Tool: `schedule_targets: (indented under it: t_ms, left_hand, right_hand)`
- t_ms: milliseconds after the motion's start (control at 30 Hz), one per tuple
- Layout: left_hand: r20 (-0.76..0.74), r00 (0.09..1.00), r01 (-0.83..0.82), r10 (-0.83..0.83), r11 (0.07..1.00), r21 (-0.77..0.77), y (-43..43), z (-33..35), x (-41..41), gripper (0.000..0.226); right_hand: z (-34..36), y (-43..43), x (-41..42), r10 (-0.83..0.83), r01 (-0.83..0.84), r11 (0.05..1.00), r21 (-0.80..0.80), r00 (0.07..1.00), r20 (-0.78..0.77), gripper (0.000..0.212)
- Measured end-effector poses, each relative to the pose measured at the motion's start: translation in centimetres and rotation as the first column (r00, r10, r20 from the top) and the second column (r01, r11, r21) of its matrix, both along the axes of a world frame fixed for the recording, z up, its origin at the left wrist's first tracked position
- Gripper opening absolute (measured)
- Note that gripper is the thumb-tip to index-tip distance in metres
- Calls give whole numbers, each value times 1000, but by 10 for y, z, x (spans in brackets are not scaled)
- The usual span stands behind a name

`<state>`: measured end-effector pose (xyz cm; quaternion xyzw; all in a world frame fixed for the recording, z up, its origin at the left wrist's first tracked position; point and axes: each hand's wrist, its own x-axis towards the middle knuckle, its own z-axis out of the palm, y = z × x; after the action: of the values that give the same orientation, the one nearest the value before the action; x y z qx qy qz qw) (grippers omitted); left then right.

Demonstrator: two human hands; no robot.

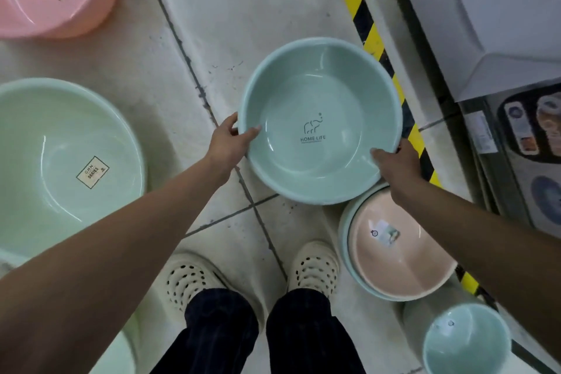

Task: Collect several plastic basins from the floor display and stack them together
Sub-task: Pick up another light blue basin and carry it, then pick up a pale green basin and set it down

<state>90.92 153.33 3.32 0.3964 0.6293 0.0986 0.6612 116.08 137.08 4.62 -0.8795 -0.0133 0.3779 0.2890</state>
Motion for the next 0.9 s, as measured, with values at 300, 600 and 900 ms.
schedule_targets:
  t_ms: [300, 600, 900]
  left_hand:
    - [-82, 971, -214, 226, 967, 137, 24, 79, -132, 18]
    - [-512, 603, -471, 612, 791, 391, -4, 55, -334, 48]
    - [-408, 556, -777, 724, 627, 53, -18, -3, -407, 59]
  right_hand:
    - [90, 119, -98, 517, -548, 834, 71, 819, 249, 51]
    - [59, 208, -293, 759, -752, 651, 101, 648, -69, 55]
    - [-14, 226, -377, 742, -745, 667, 25, 660, -118, 51]
